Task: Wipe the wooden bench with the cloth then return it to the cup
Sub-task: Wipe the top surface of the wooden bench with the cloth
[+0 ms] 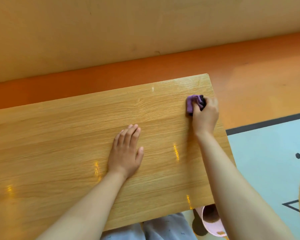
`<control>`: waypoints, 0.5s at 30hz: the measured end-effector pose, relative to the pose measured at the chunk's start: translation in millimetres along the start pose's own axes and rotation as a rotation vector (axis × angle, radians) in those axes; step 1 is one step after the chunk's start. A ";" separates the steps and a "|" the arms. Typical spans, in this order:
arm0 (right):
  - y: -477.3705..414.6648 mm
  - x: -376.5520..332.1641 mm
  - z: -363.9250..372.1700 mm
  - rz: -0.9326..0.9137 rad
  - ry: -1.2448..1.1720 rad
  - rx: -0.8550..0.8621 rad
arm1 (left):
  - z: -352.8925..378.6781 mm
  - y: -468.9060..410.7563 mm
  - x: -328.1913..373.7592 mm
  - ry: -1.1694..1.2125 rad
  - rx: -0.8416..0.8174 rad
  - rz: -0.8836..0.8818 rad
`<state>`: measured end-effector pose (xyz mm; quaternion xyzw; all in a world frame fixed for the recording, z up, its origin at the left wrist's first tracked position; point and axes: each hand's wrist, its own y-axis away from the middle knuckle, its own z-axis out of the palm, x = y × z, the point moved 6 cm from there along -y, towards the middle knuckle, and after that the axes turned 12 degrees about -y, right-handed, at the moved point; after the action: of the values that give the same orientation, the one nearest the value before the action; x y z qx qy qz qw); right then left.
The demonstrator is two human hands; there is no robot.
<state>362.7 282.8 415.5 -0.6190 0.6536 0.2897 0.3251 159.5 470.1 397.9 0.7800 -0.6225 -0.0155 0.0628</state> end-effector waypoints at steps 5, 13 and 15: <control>61.3 -70.4 88.2 -0.185 -0.138 -0.280 | 1.2 -1.0 -0.3 -0.013 -0.017 -0.003; -20.5 -29.7 34.2 -0.138 -0.070 -0.146 | 0.7 -0.3 0.0 -0.010 -0.046 -0.009; -48.3 -11.6 9.8 -0.076 -0.018 -0.080 | 0.3 0.1 -0.6 -0.001 -0.065 -0.013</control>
<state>411.8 294.5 419.6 -0.6533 0.6146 0.3084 0.3169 159.2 470.7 397.6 0.7816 -0.6164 -0.0366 0.0877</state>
